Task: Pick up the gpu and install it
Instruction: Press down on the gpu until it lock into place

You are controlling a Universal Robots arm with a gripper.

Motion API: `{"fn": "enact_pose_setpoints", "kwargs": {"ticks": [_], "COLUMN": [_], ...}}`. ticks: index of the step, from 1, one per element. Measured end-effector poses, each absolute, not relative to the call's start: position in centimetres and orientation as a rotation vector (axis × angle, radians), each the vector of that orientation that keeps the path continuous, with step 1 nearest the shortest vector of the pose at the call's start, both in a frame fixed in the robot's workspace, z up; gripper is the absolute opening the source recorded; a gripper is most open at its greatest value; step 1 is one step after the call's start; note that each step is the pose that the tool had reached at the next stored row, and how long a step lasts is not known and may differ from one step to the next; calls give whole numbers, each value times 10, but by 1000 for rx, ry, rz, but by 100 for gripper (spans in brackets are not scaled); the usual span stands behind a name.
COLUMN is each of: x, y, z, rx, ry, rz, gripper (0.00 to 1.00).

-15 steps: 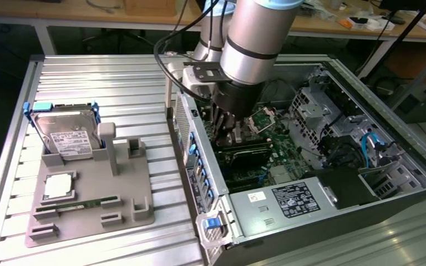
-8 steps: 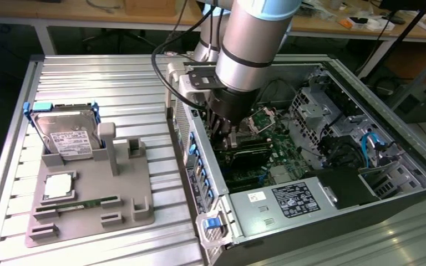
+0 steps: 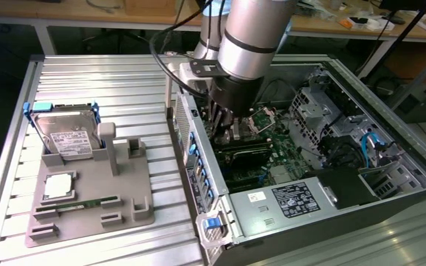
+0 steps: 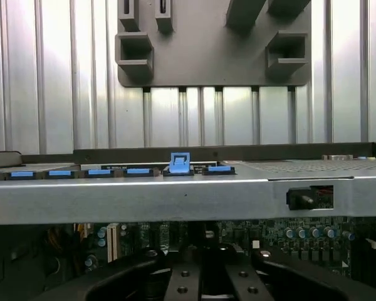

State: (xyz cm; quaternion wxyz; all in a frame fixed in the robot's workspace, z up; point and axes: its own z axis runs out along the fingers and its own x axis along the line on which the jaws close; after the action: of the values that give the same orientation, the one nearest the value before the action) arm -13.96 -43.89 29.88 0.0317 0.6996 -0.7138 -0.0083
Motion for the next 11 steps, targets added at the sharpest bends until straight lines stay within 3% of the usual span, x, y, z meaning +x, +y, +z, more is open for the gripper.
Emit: {"fn": "enact_pose_setpoints", "kwargs": {"ticks": [3, 11], "x": [-142, -147], "y": [-439, -439], "z": [312, 306], "rx": [2154, 2154], "ry": [-2198, -2198], "rz": [-25, -24], "gripper": [11, 11]}}
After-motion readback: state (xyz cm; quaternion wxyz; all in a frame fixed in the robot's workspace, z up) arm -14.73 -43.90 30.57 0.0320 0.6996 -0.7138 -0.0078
